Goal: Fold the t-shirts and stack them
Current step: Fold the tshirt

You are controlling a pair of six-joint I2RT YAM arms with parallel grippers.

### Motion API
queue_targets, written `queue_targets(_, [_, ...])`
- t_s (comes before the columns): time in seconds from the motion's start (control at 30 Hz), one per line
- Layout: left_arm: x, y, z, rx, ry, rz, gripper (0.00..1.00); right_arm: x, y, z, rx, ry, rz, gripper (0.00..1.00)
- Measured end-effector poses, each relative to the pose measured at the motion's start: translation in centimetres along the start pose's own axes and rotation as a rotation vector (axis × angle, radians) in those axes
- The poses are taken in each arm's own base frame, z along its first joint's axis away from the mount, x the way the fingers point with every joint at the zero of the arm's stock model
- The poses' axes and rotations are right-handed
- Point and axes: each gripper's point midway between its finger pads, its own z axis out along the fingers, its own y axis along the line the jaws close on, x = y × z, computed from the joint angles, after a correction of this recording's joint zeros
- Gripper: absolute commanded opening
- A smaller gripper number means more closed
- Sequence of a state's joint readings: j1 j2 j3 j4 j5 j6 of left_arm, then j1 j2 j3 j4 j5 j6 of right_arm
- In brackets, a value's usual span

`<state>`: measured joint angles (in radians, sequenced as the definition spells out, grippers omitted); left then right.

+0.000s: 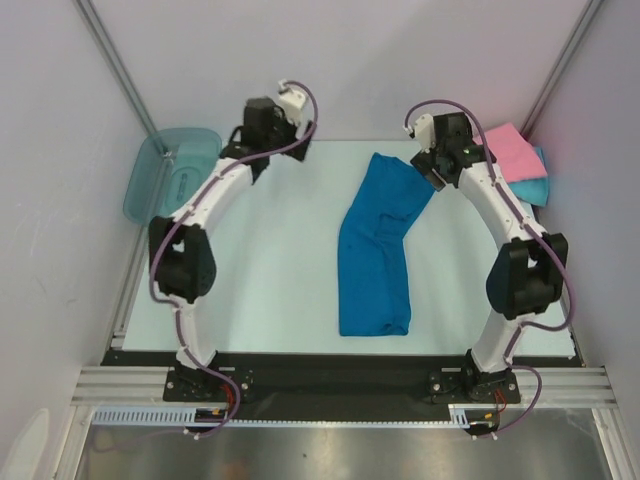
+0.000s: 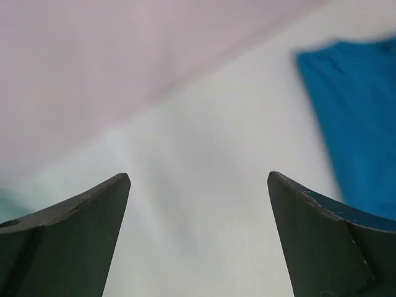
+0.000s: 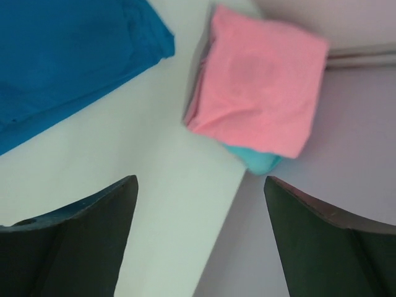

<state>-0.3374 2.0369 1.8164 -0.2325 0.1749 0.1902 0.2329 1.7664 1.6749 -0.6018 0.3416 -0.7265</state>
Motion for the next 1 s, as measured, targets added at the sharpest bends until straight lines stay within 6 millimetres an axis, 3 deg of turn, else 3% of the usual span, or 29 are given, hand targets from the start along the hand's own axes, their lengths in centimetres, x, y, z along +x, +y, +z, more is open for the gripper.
queue_targets(0.03, [-2.9, 2.1, -1.9, -0.088, -0.064, 0.058, 1.0, 0.9, 0.5, 1.1, -0.028, 0.027, 0.031, 0.81])
queue_targets(0.1, [-8.1, 6.0, -6.3, -0.263, -0.177, 0.165, 1.0, 1.8, 1.6, 2.9, -0.091, 0.064, 0.074, 0.43])
queue_targets(0.13, [-9.7, 7.2, -8.0, -0.328, -0.206, 0.2, 1.0, 1.7, 2.2, 3.7, -0.119, 0.07, 0.096, 0.12])
queue_targets(0.17, [-11.4, 8.4, -10.1, -0.397, -0.237, 0.239, 1.0, 1.5, 2.7, 4.5, -0.145, 0.07, 0.114, 0.0])
queue_targets(0.23, [-13.6, 9.8, -13.5, -0.503, -0.265, 0.301, 1.0, 0.4, 3.2, 5.9, -0.177, 0.059, 0.153, 0.0])
queue_targets(0.3, [-14.5, 10.5, -15.8, -0.578, -0.259, 0.35, 1.0, -0.9, 3.6, 7.4, -0.202, 0.042, 0.179, 0.0])
queue_targets(0.37, [-14.2, 10.8, -17.1, -0.629, -0.229, 0.393, 1.0, -2.5, 3.4, 8.8, -0.208, 0.01, 0.203, 0.0])
queue_targets(0.5, [-11.9, 10.7, -18.7, -0.69, -0.119, 0.506, 1.0, -4.7, 3.2, 11.5, -0.22, -0.045, 0.24, 0.0])
queue_targets(0.6, [-11.0, 10.2, -19.5, -0.71, -0.058, 0.601, 1.0, -3.9, 4.1, 13.7, -0.247, -0.031, 0.254, 0.0])
queue_targets(0.8, [-13.8, 10.0, -22.7, -0.802, -0.069, 0.715, 1.0, 0.7, 7.3, 18.3, -0.3, 0.083, 0.269, 0.0])
queue_targets(0.9, [-15.1, 10.1, -24.4, -0.849, -0.086, 0.733, 1.0, 2.3, 8.0, 19.2, -0.314, 0.123, 0.276, 0.0])
queue_targets(1.0, [-15.9, 10.3, -25.6, -0.889, -0.093, 0.749, 1.0, 3.2, 7.5, 19.5, -0.306, 0.136, 0.287, 0.0])
